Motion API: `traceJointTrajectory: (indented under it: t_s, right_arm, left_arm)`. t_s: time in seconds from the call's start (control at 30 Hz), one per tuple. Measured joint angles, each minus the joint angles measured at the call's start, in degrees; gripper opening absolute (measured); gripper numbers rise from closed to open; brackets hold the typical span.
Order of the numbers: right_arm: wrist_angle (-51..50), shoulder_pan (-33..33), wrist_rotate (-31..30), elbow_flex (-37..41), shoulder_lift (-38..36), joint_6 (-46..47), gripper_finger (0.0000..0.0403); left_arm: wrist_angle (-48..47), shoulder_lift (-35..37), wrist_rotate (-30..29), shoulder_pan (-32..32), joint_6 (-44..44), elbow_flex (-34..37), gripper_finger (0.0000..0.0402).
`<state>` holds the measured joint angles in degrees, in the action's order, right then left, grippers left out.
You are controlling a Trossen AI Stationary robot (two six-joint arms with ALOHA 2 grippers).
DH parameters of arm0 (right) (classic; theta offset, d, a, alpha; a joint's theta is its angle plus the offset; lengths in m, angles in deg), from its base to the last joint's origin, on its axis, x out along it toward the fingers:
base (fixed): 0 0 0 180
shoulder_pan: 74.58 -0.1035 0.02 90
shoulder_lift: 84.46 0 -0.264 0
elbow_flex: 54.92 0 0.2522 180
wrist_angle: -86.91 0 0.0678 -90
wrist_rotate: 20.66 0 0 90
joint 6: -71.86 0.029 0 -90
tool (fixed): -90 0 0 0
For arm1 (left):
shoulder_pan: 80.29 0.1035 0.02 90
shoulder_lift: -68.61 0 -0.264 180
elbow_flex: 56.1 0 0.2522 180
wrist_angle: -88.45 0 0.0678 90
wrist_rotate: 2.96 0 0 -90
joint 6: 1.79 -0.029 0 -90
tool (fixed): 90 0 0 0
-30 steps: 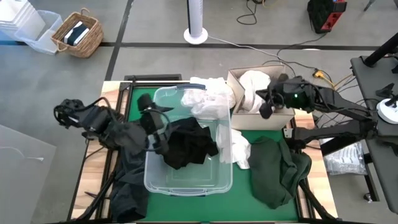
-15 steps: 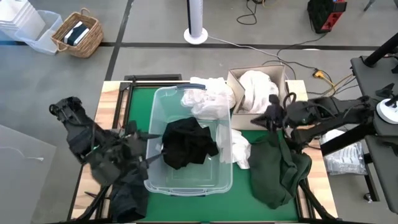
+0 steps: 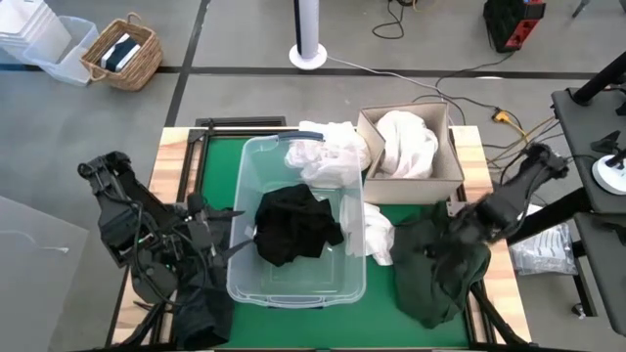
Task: Sort clothes
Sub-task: Put the dark green shirt into the transparent bin
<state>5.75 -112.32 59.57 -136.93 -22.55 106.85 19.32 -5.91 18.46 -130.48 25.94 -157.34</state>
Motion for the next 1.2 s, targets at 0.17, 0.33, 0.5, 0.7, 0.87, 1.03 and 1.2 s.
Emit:
traceJointTrajectory:
  t_s: [0.17, 0.33, 0.5, 0.7, 0.87, 1.03, 1.2]
  right_arm:
    - [-0.9, -5.8, 4.9, 0.0, 5.7, 9.5, 0.0009]
    - [-1.3, -9.6, 7.2, 0.0, 10.1, 16.5, 0.0009]
    - [-1.7, -12.6, 7.2, 0.0, 13.3, 20.0, 0.0009]
    - [-3.8, -13.9, 6.9, 0.2, 17.7, 24.5, 0.0028]
    - [-3.7, -14.7, 6.9, 0.3, 21.2, 25.0, 0.0082]
    - [-3.9, -14.6, 6.4, 0.3, 23.7, 26.5, 0.0158]
    - [-3.9, -14.9, 5.6, 1.1, 26.1, 27.4, 0.0234]
  left_arm:
    - [0.0, 0.0, -1.0, 0.0, 0.0, 0.0, 0.0263]
    - [0.0, -0.1, -1.9, 0.0, 0.0, 0.0, 0.0263]
    - [0.0, -0.1, -1.9, 0.0, 0.0, 0.0, 0.0263]
    - [0.1, -0.2, -1.9, 0.0, 0.1, 0.2, 0.0263]
    - [0.1, -0.2, -1.9, 0.0, 0.0, 0.2, 0.0263]
    - [0.1, -0.2, -1.9, 0.0, 0.0, 0.2, 0.0263]
    - [0.1, -0.3, -1.9, 0.0, 0.0, 0.3, 0.0263]
